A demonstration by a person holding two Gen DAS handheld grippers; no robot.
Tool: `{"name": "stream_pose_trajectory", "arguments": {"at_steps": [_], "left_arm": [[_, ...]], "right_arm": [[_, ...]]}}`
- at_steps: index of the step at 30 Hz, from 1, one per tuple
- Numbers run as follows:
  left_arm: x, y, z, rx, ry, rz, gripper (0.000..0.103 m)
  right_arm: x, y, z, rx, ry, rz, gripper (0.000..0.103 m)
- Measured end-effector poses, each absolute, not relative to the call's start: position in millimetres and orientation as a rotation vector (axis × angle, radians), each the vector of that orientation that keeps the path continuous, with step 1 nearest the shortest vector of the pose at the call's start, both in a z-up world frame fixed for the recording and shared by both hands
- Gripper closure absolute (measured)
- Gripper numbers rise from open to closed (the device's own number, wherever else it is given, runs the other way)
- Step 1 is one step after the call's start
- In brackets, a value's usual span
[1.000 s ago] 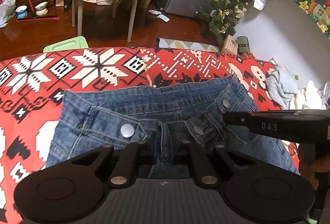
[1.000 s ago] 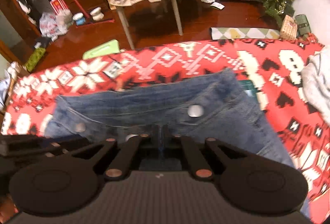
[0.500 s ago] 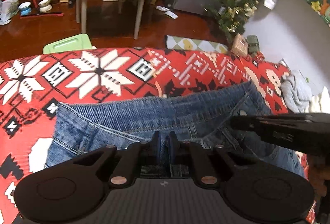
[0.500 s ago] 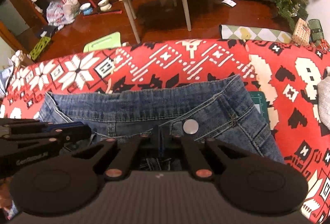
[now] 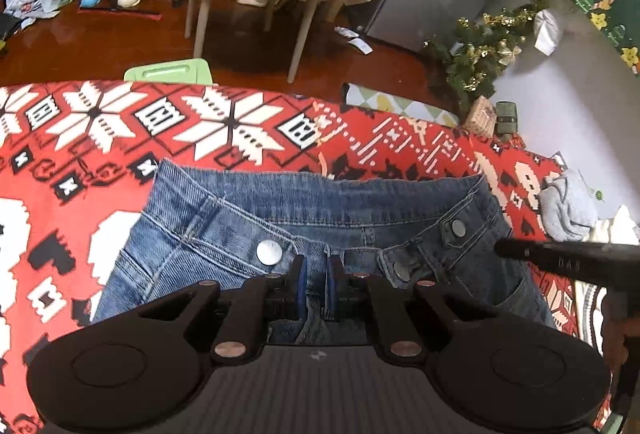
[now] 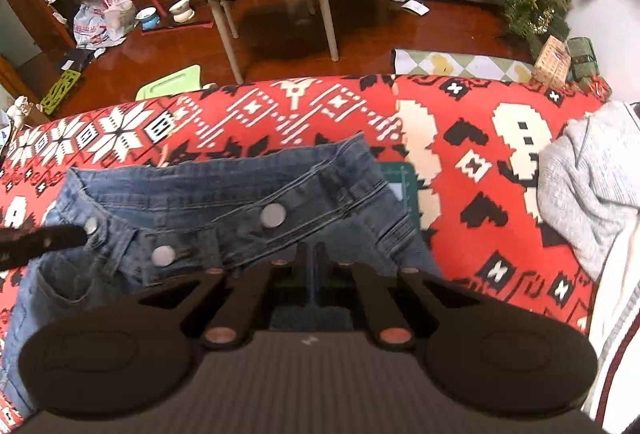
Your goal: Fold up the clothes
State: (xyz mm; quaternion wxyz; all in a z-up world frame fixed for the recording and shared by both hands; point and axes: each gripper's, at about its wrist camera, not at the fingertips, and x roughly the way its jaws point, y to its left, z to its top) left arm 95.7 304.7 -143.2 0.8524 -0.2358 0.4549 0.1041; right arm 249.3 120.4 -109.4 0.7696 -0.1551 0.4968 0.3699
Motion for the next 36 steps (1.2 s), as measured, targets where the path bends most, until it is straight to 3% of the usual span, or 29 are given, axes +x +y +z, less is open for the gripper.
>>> {"name": "stream_pose_trajectory", "arguments": {"at_steps": [30,36], "left_arm": [[153.2,321.5,-165.0,-0.367,0.920,0.221,0.094],[154.4,329.4,-158.2,-0.365,0.891,0.188,0.094]], "right_arm": [[318.4,162.0,-134.9,-0.344,0.981,0.815,0.103],[292.4,163.2,-115.7,-0.294,0.954,0.873,0.100]]}}
